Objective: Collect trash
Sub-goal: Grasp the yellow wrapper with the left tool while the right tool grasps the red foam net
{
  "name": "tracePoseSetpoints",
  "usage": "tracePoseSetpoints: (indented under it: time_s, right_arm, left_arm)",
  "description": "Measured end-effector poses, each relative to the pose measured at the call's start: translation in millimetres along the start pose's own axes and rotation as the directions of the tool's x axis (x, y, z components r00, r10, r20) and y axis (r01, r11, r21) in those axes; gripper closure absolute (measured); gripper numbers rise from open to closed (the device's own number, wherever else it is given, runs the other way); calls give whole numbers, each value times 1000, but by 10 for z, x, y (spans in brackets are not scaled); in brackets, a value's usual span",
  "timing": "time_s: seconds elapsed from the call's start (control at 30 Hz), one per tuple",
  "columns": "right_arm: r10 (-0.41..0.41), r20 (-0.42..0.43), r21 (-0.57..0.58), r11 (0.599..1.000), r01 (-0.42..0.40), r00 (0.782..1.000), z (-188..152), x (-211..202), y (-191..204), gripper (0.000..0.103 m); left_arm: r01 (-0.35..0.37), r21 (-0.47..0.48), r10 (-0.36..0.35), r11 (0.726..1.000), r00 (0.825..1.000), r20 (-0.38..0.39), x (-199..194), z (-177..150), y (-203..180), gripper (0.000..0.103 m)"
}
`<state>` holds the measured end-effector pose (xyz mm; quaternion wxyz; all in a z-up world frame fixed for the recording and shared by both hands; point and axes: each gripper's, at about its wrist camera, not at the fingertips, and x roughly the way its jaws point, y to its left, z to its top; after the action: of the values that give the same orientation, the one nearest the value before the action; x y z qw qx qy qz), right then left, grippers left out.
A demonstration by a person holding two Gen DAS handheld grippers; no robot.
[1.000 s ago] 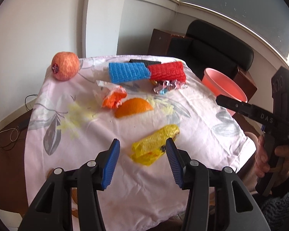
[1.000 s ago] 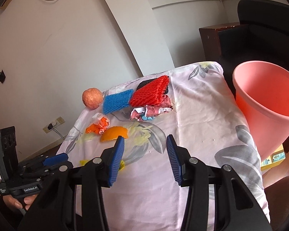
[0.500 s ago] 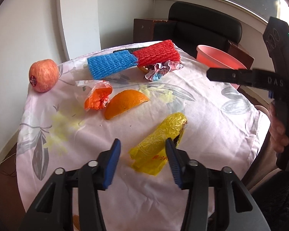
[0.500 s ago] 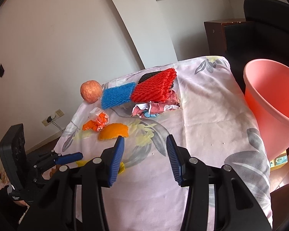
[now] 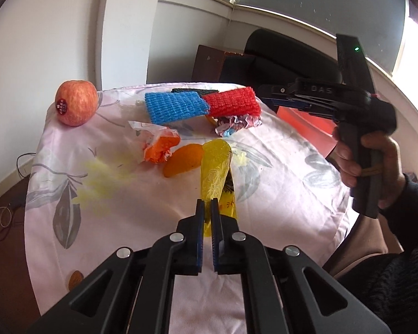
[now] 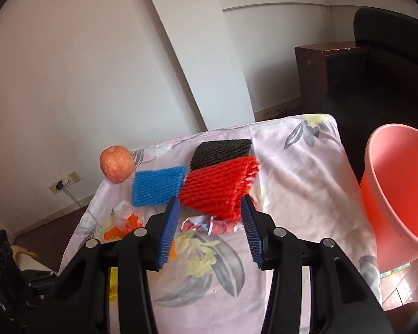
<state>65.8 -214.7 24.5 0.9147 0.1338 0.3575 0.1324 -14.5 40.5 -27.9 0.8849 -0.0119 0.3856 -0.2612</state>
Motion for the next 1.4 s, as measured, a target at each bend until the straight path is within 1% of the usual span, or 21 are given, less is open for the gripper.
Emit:
tracePoseSetpoints:
  time_s: [0.13, 0.23, 0.33, 0.4, 0.43, 0.47, 0.5, 0.57, 0.6, 0.73, 0.87, 1.17, 1.3, 1.4]
  right_arm:
    - [-16, -12, 46, 999, 16, 1000, 137, 161, -120, 57]
    - [-29, -45, 60, 998, 31, 999, 173, 319, -185, 57]
    - [-16, -68, 85, 996, 22, 998, 176, 447, -247, 57]
    - [0, -56, 96, 995, 5, 998, 167, 465, -264, 57]
    - [9, -42, 100, 995, -5, 999, 163, 452, -269, 60]
    - [15, -31, 97, 995, -12, 999, 159, 435, -266, 74]
    - [16, -31, 86, 996, -13, 999, 154, 427, -258, 84]
    - [26, -32, 63, 998, -23, 999, 130, 402, -237, 93]
    - [31, -31, 53, 998, -30, 999, 115, 383, -225, 95]
    - [43, 12, 25, 999, -43, 999, 67, 203, -167, 96]
    - [51, 75, -4, 999, -51, 996, 45, -69, -93, 96]
    - [76, 188, -21, 997, -73, 979, 34, -642, -29, 96]
    - [87, 218, -13, 996, -87, 972, 28, -784, -80, 96]
    - [92, 239, -17, 996, -91, 967, 32, -884, -115, 96]
  left_arm:
    - [11, -21, -11, 1000, 1000, 11, -39, 21, 45, 99]
    - [16, -36, -16, 999, 1000, 8, -21, 31, 69, 99]
    - [17, -49, -16, 999, 1000, 1, 16, 34, 68, 99]
    - [15, -55, -15, 998, 1000, -1, 29, 29, 59, 99]
    - [15, -57, -15, 998, 1000, -2, 32, 31, 51, 99]
    - [16, -58, -16, 998, 1000, -2, 33, 30, 47, 99]
    - [16, -59, -16, 998, 1000, -3, 34, 33, 39, 99]
    - [16, -59, -16, 998, 1000, -5, 41, 43, 20, 99]
    - [14, -58, -15, 998, 1000, -5, 44, 50, 8, 99]
    - [9, -57, -9, 998, 1000, 0, 47, 95, -32, 99]
    - [9, -63, -8, 998, 1000, 18, 25, 150, -75, 99]
    - [4, -69, -2, 998, 999, 33, 57, 337, -182, 99]
    - [-10, -69, 13, 998, 999, 40, 68, 421, -228, 99]
    - [-16, -85, 20, 996, 999, 44, 73, 462, -251, 99]
